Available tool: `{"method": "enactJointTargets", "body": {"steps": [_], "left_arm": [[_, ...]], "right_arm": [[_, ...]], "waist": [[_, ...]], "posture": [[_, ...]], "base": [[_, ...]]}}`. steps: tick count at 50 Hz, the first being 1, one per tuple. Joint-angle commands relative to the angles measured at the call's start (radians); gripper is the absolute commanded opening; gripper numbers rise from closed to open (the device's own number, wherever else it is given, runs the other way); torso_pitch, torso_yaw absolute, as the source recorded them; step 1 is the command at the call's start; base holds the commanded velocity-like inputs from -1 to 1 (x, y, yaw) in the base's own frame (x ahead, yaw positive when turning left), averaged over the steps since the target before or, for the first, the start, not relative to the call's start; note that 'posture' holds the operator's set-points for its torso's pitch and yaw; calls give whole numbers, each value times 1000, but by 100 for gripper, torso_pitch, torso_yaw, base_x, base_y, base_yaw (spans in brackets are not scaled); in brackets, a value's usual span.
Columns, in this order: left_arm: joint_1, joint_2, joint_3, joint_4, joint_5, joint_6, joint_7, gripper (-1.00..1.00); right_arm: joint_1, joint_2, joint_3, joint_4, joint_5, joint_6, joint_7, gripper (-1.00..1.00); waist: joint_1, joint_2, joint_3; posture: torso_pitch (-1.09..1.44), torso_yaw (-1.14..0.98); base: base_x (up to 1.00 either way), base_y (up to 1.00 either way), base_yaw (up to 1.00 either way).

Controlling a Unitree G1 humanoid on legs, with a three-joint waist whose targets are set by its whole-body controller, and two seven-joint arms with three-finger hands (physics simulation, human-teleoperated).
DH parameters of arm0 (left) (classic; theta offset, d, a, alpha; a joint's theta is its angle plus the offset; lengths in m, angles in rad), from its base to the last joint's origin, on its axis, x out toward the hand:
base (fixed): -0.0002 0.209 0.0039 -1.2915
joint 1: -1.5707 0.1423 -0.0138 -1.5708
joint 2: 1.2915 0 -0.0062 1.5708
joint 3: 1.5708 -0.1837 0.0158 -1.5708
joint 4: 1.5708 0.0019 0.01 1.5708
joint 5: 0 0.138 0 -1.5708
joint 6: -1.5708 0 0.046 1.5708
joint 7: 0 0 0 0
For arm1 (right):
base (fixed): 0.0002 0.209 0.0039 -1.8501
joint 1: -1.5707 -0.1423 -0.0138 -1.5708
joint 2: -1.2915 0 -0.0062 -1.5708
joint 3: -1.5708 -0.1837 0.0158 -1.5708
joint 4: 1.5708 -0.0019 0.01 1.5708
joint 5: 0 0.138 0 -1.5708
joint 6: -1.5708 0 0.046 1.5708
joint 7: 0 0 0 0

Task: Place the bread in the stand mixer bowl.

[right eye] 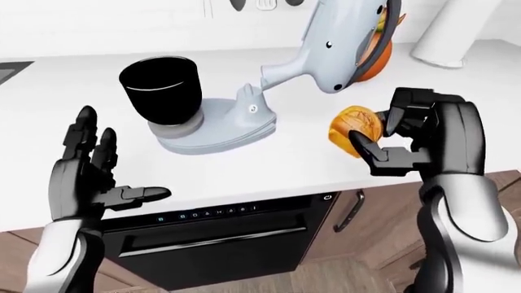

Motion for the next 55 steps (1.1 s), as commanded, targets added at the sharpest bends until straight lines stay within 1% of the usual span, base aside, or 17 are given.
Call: {"method": "enactJointTargets", "body": {"steps": [1, 4, 10, 18, 21, 26, 30, 38, 46, 53, 55], "left_arm": [[-20, 5, 1, -41, 1, -24, 1, 100], [-22, 6, 4, -40, -1, -25, 1, 100], [-24, 8, 9, -39, -6, -25, 1, 100], [-20, 7, 7, -37, -7, -30, 1, 100], [-17, 6, 7, -36, -7, -33, 1, 100], [-14, 6, 8, -38, -8, -34, 0, 100], [-14, 5, 8, -37, -9, -35, 0, 100], [-9, 4, 9, -35, -10, -42, -1, 100], [-6, 5, 16, -29, -17, -50, -2, 100], [-3, 5, 16, -24, -19, -57, -2, 100], [-4, 6, 19, -24, -21, -55, -2, 100]], "right_arm": [[-33, -16, -15, -41, -9, -27, -6, -100], [-58, -21, -9, -60, -8, 5, -4, -100], [-102, -22, 27, -78, -18, 43, -7, -100], [-168, -6, 111, -57, -51, 57, -8, -100], [-216, -8, 144, -61, -65, 91, -3, -100], [-285, -9, 184, -72, -90, 145, 9, -100], [-311, 1, 204, -72, -110, 155, 21, -100], [-368, 39, 271, -62, -157, 171, 31, -100], [-472, 97, 356, 42, -214, 134, 46, -100], [-543, 138, 411, 48, -278, 173, 75, -100], [-557, 144, 417, 52, -293, 178, 87, -100]], "waist": [[0, -3, -21], [0, -2, -21], [-1, 1, -20], [-4, 5, -22], [-4, 6, -23], [-3, 10, -21], [-4, 12, -20], [-5, 16, -21], [-9, 25, -20], [-8, 29, -17], [-8, 30, -17]], "posture": [[0, 0], [0, 0], [0, 0], [0, 0], [0, 0], [0, 0], [0, 0], [0, 0], [0, 0], [0, 0], [0, 0]], "base": [[0, 0, 0], [0, 0, 0], [0, 0, 0], [0, 0, 0], [0, 0, 0], [0, 0, 0], [0, 0, 0], [0, 0, 0], [0, 0, 0], [0, 0, 0], [0, 0, 0]]}}
